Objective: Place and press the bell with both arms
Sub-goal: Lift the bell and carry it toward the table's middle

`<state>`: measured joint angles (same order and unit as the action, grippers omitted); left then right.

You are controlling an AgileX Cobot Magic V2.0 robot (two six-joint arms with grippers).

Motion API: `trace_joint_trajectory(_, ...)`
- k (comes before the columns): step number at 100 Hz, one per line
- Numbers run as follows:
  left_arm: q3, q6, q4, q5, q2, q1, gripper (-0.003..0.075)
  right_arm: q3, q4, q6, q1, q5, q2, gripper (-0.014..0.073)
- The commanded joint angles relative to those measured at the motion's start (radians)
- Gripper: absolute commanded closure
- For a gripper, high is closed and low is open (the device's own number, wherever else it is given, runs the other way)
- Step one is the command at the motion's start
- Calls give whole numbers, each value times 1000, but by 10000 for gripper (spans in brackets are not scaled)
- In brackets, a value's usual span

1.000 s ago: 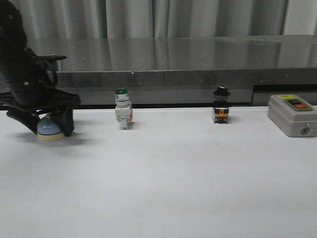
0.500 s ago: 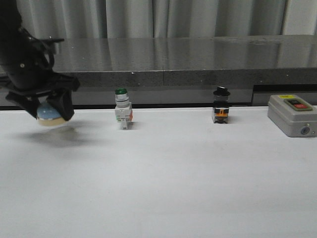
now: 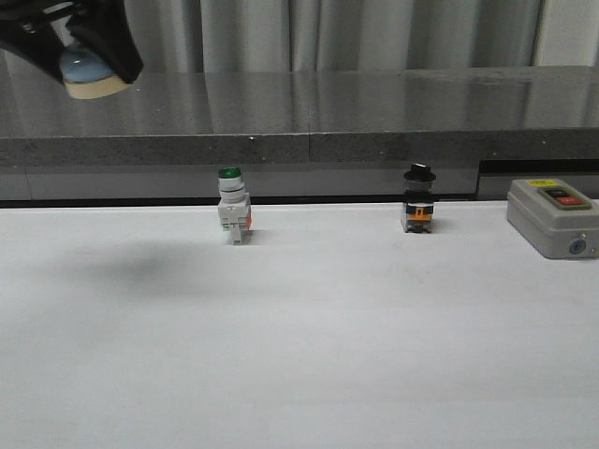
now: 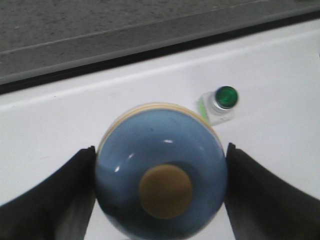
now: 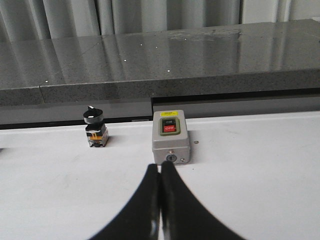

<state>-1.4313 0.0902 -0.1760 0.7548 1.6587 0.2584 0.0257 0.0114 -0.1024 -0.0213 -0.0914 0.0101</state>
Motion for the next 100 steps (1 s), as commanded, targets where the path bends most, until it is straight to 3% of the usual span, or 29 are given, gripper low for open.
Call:
trace_joint_trajectory(1, -25, 7, -22, -29, -52, 66, 580, -13, 12, 1, 1, 81, 19, 654)
trace_joint_trajectory(48, -25, 8, -11, -137, 62, 380, 580, -13, 12, 1, 1, 81, 19, 654)
trace_joint_trajectory(100, -25, 8, 16, -199, 293, 435, 580, -13, 12, 1, 1, 81, 19, 654)
